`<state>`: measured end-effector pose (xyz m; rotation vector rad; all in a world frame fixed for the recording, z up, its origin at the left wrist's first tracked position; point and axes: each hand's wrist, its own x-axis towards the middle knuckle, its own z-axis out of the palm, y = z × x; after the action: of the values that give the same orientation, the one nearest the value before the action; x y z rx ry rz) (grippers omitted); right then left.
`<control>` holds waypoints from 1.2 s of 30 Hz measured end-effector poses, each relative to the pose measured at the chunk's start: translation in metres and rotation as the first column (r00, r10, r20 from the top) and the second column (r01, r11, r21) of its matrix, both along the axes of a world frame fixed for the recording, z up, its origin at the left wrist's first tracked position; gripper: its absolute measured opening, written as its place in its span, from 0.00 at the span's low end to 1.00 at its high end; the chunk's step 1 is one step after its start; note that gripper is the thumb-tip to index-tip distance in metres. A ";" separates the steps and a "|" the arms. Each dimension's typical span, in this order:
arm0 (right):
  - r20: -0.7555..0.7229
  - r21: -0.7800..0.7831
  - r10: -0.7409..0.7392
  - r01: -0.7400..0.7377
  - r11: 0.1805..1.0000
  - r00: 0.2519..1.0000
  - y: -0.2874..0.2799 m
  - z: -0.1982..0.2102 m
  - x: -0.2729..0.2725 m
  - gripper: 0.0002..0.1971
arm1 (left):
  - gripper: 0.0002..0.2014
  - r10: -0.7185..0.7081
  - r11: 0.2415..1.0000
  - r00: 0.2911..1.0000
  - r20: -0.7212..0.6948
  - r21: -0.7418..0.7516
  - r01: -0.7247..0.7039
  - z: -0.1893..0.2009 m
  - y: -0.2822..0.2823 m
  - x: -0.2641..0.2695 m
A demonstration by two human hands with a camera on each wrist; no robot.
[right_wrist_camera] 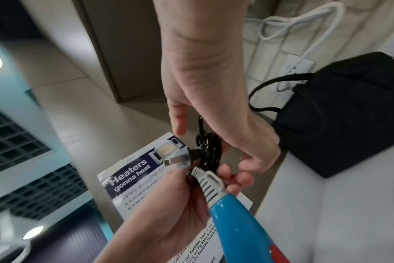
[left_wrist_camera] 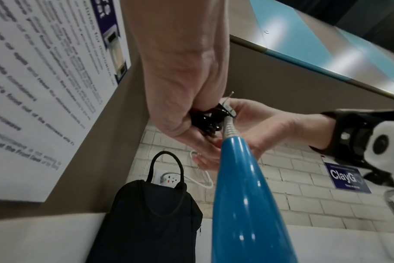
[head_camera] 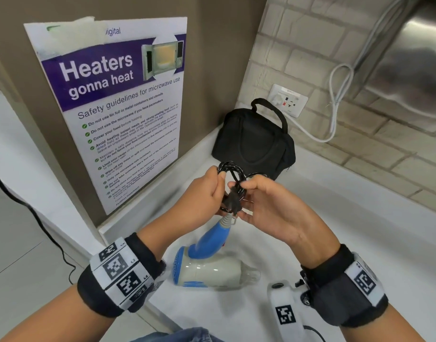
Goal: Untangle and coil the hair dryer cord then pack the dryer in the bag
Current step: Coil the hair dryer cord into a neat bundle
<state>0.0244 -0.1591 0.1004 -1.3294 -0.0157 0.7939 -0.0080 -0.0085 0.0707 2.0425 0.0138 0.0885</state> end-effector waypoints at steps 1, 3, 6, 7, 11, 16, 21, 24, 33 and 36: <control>0.051 -0.047 0.009 -0.007 0.999 0.999 0.003 0.000 -0.002 0.06 | 0.16 -0.014 0.998 1.000 0.028 0.056 0.012 0.001 -0.001 0.000; 0.181 -0.116 0.052 -0.031 0.993 0.982 0.007 -0.003 -0.004 0.09 | 0.13 -0.032 0.992 0.997 0.070 0.124 0.023 0.003 -0.003 0.001; 0.342 -0.312 0.147 -0.035 0.950 0.928 0.004 -0.003 -0.005 0.05 | 0.11 -0.002 0.986 0.992 0.123 0.164 -0.018 0.004 -0.001 0.002; 0.382 -0.384 0.186 -0.028 0.923 0.905 0.001 -0.002 -0.004 0.10 | 0.11 0.005 0.989 0.992 0.128 0.144 -0.024 0.005 -0.001 0.002; 0.634 -0.583 0.336 0.145 0.799 0.697 -0.006 -0.003 -0.011 0.16 | 0.14 0.041 0.995 0.993 0.112 0.091 -0.051 0.000 0.003 0.004; 0.674 -0.635 0.472 0.118 0.764 0.568 -0.017 0.003 -0.033 0.16 | 0.15 0.132 0.934 0.991 -0.034 -0.330 -0.136 -0.003 0.006 0.012; 0.606 -0.670 0.620 -0.101 0.736 0.499 -0.025 0.015 -0.052 0.14 | 0.13 0.149 0.846 0.983 -0.105 -0.501 -0.182 -0.003 0.003 0.013; 0.579 -0.616 0.565 -0.139 0.776 0.588 -0.030 0.016 -0.045 0.23 | 0.13 0.126 0.866 0.987 -0.104 -0.474 -0.161 -0.002 0.004 0.015; 0.116 -0.086 0.137 -0.127 0.988 0.984 -0.011 0.009 -0.034 0.17 | 0.13 0.142 0.951 0.981 0.129 -0.294 -0.099 0.003 0.001 0.004; 0.134 -0.118 -0.017 0.033 0.992 0.991 -0.003 0.013 -0.027 0.12 | 0.11 0.136 0.990 0.967 0.217 -0.074 -0.122 0.002 -0.001 0.001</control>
<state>-0.0023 -0.1622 0.1137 -1.4927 -0.0578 0.6928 -0.0074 -0.0092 0.0724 1.9597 0.0098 0.3934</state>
